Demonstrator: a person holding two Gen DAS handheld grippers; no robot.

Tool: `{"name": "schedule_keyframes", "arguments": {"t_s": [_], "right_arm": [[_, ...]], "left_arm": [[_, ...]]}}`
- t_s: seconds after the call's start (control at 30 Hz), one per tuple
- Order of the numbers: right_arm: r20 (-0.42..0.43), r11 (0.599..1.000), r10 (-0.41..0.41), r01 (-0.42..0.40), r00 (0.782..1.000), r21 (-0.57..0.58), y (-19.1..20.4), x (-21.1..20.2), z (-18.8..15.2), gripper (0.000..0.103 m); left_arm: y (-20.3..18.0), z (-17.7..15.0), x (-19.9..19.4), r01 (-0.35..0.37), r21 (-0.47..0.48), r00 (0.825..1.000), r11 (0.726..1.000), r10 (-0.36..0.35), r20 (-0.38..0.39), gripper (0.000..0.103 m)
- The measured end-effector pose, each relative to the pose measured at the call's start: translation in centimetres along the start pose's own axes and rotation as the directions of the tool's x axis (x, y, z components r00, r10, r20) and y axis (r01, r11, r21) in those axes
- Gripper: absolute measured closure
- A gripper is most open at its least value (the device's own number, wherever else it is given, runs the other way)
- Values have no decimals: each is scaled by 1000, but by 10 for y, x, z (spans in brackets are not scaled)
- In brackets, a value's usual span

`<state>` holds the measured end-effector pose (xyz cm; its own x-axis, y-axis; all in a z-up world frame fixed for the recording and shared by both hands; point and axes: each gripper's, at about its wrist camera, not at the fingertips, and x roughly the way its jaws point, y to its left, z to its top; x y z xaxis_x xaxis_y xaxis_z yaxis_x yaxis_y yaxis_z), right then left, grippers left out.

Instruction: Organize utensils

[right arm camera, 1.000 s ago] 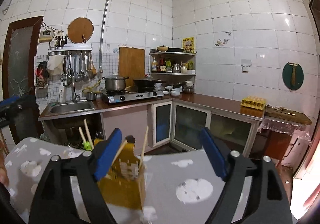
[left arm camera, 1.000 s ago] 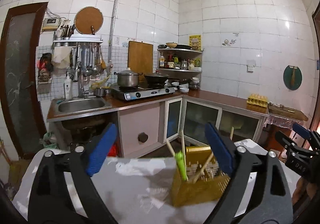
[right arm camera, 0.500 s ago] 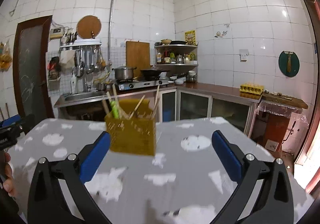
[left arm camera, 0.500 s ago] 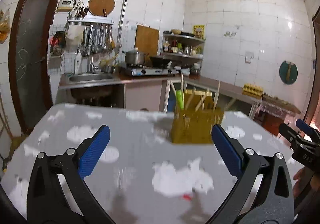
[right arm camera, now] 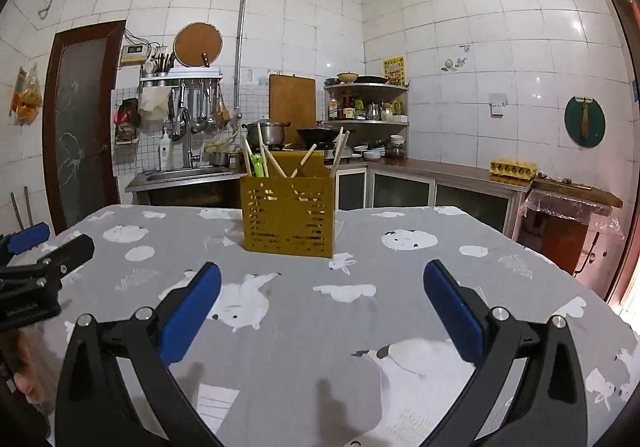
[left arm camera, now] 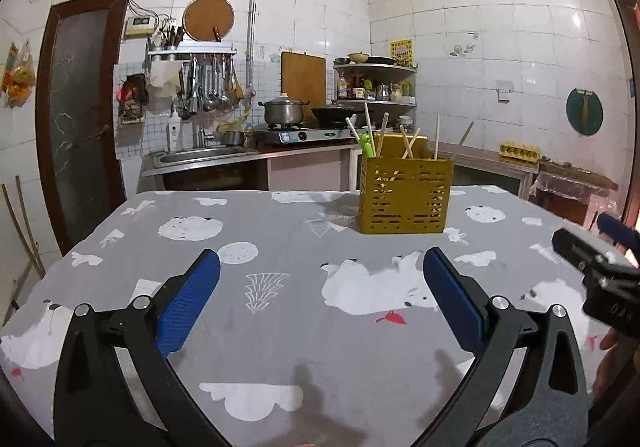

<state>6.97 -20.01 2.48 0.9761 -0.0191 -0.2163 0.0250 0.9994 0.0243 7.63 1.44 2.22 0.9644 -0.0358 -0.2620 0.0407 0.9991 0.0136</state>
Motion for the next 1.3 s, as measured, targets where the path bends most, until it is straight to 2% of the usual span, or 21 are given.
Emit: {"name": "schedule_keyframes", "arguments": {"t_s": [0.1, 0.43, 1.3], "right_arm": [[-5, 1000, -3, 3, 1000, 8, -2, 1, -1, 4], [-6, 1000, -11, 11, 1000, -11, 3, 2, -3, 4], [5, 1000, -26, 26, 1000, -6, 4, -4, -3, 4]], "left_arm": [[-4, -3, 6, 5, 18, 1000, 1000, -4, -28, 5], [-3, -3, -2, 4, 12, 1000, 1000, -4, 1, 5], [-5, -5, -2, 7, 15, 1000, 1000, -7, 5, 5]]}}
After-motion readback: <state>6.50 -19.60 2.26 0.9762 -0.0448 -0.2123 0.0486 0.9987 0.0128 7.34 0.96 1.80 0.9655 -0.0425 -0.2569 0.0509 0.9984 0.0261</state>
